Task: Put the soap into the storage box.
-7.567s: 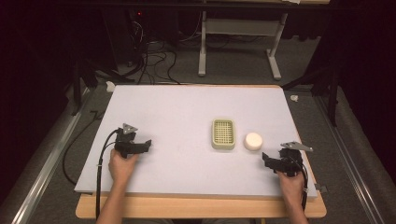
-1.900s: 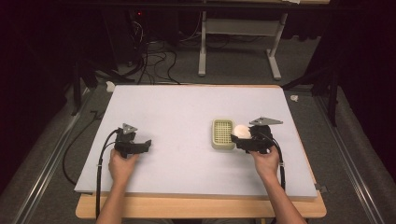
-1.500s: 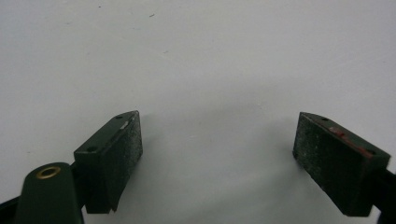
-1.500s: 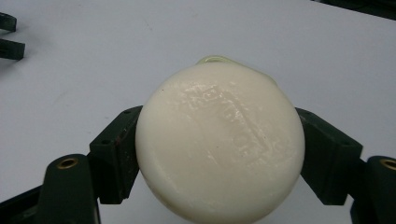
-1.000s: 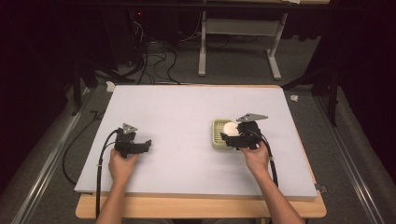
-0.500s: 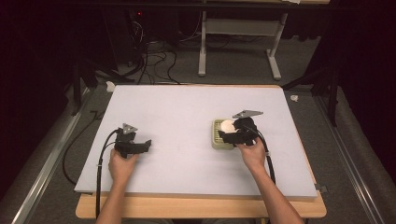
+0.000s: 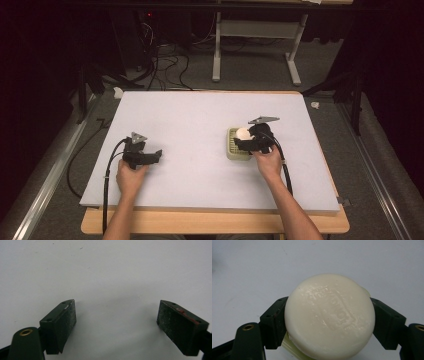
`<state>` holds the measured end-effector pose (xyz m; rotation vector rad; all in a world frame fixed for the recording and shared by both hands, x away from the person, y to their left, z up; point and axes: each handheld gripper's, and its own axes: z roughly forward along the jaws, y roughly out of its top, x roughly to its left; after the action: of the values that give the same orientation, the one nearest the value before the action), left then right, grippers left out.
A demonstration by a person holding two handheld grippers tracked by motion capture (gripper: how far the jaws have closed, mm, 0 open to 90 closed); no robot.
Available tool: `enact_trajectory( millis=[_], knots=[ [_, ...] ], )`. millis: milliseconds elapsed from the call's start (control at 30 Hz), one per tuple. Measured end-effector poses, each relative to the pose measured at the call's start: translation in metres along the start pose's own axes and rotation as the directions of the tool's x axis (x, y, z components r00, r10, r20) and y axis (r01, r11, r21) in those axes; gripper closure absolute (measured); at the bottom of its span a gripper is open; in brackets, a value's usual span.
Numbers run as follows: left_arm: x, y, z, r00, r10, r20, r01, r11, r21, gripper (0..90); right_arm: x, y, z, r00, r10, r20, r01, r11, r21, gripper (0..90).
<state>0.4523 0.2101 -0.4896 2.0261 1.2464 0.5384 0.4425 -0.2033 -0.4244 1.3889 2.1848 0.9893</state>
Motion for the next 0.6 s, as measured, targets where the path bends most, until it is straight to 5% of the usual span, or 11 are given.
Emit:
enact_trajectory(
  millis=[600],
  knots=[
    [0.000,0.000,0.000,1.0000,0.000,0.001,0.000,1.0000,-0.001,16.2,0.007,0.000,0.016,0.9997,-0.024,0.010,0.024,0.999,0.045,24.7]
  ],
)
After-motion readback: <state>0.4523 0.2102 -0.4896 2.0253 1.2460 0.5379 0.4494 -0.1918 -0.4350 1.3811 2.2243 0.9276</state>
